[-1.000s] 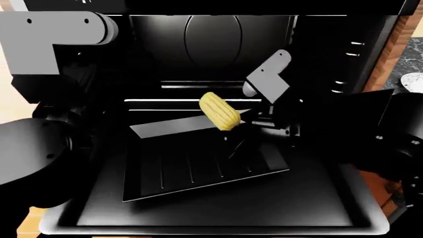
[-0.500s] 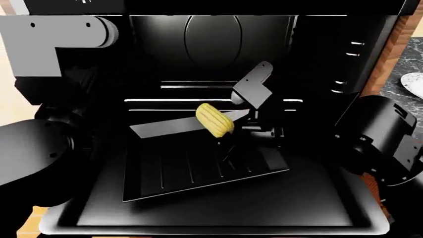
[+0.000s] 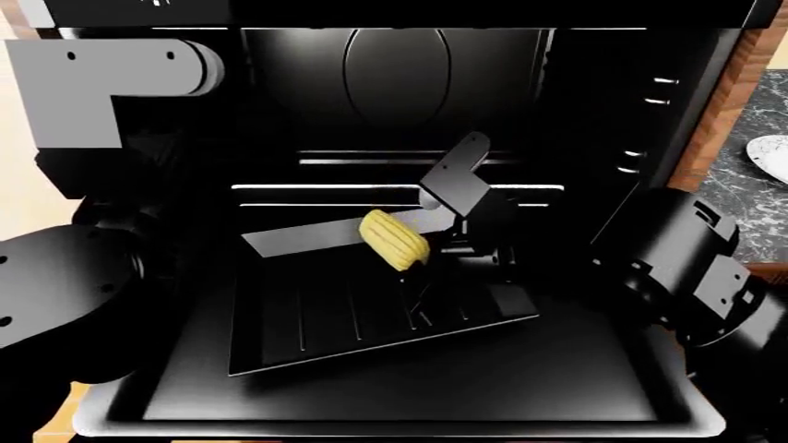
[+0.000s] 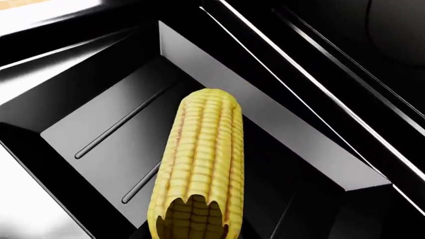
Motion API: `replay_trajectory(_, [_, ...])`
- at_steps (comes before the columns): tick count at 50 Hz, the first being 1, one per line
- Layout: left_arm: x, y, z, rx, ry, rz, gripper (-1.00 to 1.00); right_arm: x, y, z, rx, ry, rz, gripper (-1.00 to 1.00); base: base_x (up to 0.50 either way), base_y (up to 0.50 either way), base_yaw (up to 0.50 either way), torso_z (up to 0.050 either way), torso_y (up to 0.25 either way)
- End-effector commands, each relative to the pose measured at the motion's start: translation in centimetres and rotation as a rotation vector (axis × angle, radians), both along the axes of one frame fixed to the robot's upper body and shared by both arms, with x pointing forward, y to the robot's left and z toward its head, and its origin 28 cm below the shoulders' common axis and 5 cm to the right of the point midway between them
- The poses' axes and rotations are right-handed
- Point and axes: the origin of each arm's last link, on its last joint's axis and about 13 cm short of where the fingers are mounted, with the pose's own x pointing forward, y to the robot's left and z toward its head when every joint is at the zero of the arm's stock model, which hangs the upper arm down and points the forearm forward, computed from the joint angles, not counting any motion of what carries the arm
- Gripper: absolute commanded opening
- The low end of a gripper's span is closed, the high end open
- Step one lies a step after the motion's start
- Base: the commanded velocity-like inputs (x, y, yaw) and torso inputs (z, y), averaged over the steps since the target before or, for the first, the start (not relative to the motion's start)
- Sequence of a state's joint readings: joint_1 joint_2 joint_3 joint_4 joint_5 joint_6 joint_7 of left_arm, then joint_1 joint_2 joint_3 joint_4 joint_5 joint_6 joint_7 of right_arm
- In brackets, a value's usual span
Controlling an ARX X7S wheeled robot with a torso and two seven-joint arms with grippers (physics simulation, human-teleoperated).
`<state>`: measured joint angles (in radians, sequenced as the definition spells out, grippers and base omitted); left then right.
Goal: Place the corn on the rack of the oven.
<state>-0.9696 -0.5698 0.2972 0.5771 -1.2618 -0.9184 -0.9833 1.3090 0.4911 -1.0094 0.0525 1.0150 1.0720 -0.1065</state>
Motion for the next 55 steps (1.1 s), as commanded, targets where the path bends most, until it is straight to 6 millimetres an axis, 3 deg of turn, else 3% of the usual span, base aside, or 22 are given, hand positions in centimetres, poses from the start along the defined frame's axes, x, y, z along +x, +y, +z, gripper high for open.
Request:
replay_trajectory(1, [0.1,0.1,-0.1,0.002,0.002,0.003,1.0,0.0,-0.1,0.1,-0.007,-0.013,0.001,-1.0,0.0,0.0,0.0,0.0,0.0])
replay_trajectory(5, [0.0,0.1,0.0,0.001,-0.001,0.002,1.0,0.0,-0.2,0.5,-0.014,-0.026,-0.008,-1.0,0.0,0.0,0.0,0.0,0.0])
replay_trajectory(6, [0.0,0.1,0.1,0.001,-0.002,0.003,1.0,0.0,-0.2,0.6,-0.014,-0.03,-0.011,1.0,0.0,0.0,0.0,0.0,0.0])
replay_trajectory(29, [-0.2,0.2,0.1,-0.006,-0.005,0.004,1.0,-1.8,-1.0,3.2,0.05,-0.149,-0.029,1.0,0.0,0.0,0.0,0.0,0.0])
replay_trajectory(41, [-1.0,0.3,0.6,-0.002,-0.017,-0.001,1.0,-6.1,-2.3,4.7,0.111,-0.227,-0.044,1.0,0.0,0.0,0.0,0.0,0.0])
replay_trajectory(55, [-3.6,0.6,1.1,0.002,-0.041,-0.04,1.0,-11.7,-3.1,6.0,0.13,-0.307,-0.075,1.0,0.0,0.0,0.0,0.0,0.0])
